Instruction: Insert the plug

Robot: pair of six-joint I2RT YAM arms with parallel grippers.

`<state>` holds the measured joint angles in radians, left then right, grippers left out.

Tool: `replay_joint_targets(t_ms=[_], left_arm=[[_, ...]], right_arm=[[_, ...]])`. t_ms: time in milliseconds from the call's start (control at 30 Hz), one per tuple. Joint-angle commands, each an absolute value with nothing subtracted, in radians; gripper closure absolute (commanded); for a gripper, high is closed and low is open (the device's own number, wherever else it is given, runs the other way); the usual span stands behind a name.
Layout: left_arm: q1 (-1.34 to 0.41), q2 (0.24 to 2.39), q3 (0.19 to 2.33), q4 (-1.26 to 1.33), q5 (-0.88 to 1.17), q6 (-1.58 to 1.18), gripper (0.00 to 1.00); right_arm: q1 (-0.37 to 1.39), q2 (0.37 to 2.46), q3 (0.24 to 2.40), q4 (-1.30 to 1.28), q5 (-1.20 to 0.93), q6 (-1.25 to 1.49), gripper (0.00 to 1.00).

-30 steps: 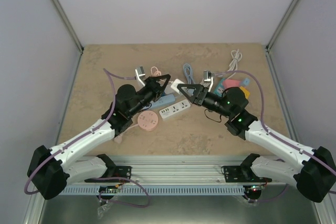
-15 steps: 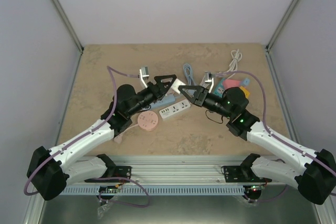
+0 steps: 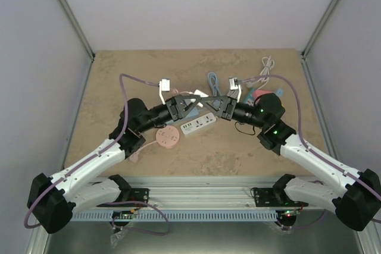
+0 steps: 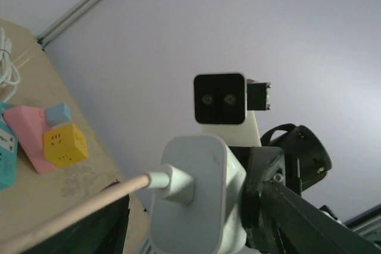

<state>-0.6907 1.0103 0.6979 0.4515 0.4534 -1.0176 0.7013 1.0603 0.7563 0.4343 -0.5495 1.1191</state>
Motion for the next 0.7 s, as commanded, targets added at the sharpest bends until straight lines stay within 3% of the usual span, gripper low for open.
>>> replay_joint_targets(t_ms=[0,367,567,667], left_arm=[[-0.684,0.993,0.685,0.507,0.448,-1.012,0.42],[-0.684,1.035,0.670,0.594,0.550,-1.005,0.72],[-0.684,1.059,0.673,0.591,0.657,-0.960,0.58],[-0.684,1.074,0.691,0.607,0.709,-0.969,0.61]], right_arm=[[0.684,1.049,0.738,0.538,-0.641,1.143,0.78],[0.654,1.035,0.697,0.559,-0.693,1.171,0.75],[0.624,1.034,0.686,0.557,-0.710,1.168,0.75],[0.616,1.027,0.685,0.559,-0.718,1.164,0.75]])
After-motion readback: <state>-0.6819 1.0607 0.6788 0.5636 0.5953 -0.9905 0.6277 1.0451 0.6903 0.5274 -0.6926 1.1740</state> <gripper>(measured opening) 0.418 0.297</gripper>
